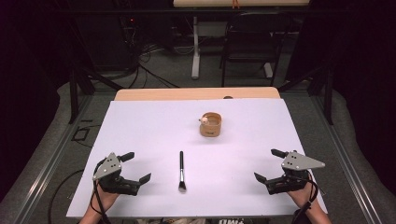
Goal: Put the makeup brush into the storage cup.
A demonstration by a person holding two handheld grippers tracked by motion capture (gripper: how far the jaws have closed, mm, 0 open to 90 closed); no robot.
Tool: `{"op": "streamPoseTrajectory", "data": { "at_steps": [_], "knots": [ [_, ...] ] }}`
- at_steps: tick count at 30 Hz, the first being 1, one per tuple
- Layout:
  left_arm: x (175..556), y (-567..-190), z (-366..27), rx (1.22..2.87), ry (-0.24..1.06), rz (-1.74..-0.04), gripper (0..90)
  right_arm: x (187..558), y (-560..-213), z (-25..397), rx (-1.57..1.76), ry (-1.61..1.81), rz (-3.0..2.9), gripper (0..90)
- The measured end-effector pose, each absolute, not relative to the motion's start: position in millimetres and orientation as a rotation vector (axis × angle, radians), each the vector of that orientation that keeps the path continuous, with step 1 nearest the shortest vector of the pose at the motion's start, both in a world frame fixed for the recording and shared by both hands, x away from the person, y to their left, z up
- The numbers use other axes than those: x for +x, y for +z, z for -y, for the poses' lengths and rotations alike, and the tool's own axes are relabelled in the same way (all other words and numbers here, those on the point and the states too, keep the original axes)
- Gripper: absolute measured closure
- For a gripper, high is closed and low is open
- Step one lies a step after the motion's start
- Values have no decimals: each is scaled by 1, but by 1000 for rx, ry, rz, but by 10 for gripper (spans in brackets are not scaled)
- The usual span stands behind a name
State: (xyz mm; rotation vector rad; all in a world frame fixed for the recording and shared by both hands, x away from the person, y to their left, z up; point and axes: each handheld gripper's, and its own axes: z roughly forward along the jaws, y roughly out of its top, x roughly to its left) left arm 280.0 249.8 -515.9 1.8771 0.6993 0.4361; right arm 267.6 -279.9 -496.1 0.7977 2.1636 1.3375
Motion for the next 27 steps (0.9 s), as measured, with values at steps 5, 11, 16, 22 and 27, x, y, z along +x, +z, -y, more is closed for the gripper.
{"op": "streamPoseTrajectory", "data": {
  "at_steps": [5, 11, 16, 22, 27],
  "knots": [
    [280, -515, -246, 1878, 436, -694, 1, 267, -496, 280, 801, 1337, -2162, 0],
    [281, -514, -237, 1889, 425, -672, 1, 268, -496, 280, 799, 1339, -2161, 0],
    [281, -514, -233, 1893, 418, -680, 1, 267, -496, 280, 796, 1335, -2164, 0],
    [281, -512, -228, 1889, 425, -695, 1, 267, -496, 279, 794, 1337, -2165, 0],
    [281, -510, -222, 1899, 432, -692, 1, 267, -496, 280, 794, 1335, -2166, 0]
  ]
}}
